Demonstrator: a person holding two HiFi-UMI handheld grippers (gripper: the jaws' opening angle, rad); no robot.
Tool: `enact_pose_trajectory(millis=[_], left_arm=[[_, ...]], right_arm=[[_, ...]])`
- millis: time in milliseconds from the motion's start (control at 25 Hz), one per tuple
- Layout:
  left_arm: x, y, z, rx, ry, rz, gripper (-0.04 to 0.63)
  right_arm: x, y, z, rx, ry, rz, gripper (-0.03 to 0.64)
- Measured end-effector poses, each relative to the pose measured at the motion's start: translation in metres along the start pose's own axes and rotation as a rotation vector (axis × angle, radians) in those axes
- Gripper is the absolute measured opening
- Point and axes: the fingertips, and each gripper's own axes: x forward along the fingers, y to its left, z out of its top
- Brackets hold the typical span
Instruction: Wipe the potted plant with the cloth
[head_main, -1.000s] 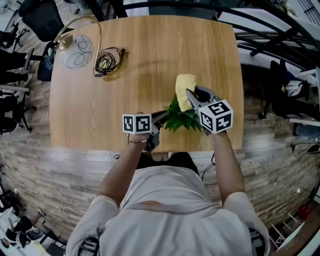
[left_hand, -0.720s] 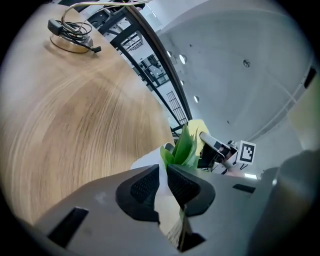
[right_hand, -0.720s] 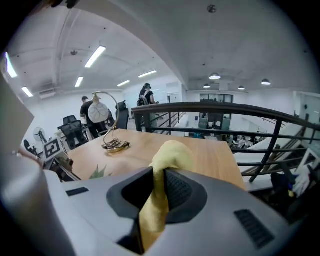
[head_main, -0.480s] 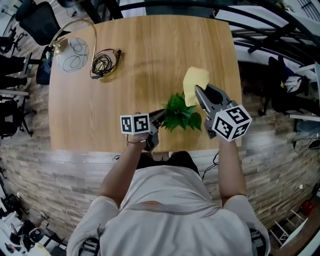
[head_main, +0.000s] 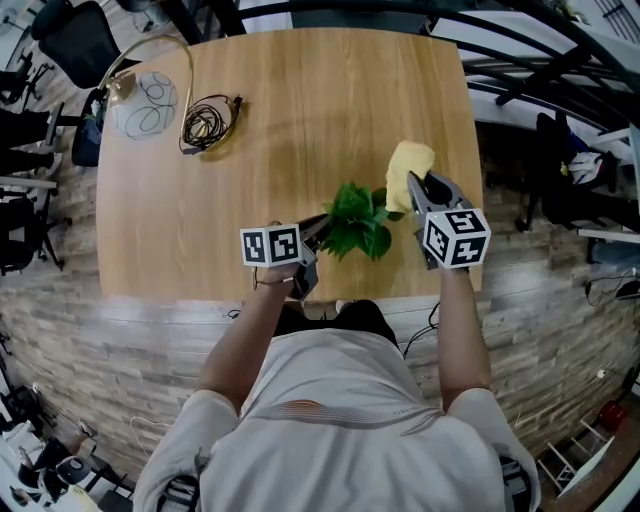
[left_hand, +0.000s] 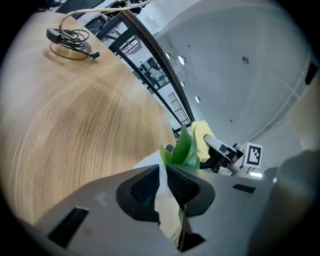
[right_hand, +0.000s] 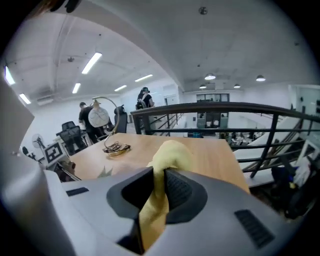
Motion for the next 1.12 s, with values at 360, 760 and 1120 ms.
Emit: enact_pose_trajectory(millis=[360,760,1120], left_arm=[[0.000,0.001,0.002,-0.006,-0.008,0.012,0.052],[0.001,0.000,0.002,0.016,-0.005,0.020,0.052],[0.002,-0.002,0.002,0.025,-0.005,0.027,0.052]], right_arm=[[-0.078,0.119,0.030,0.126,-0.194,0.357,0.109],[-0.079,0.106,-0.066,0.177,-0.129,0.252,0.109],[-0.099,0.015,-0.061,0.259,-0.186,0.069,0.110]])
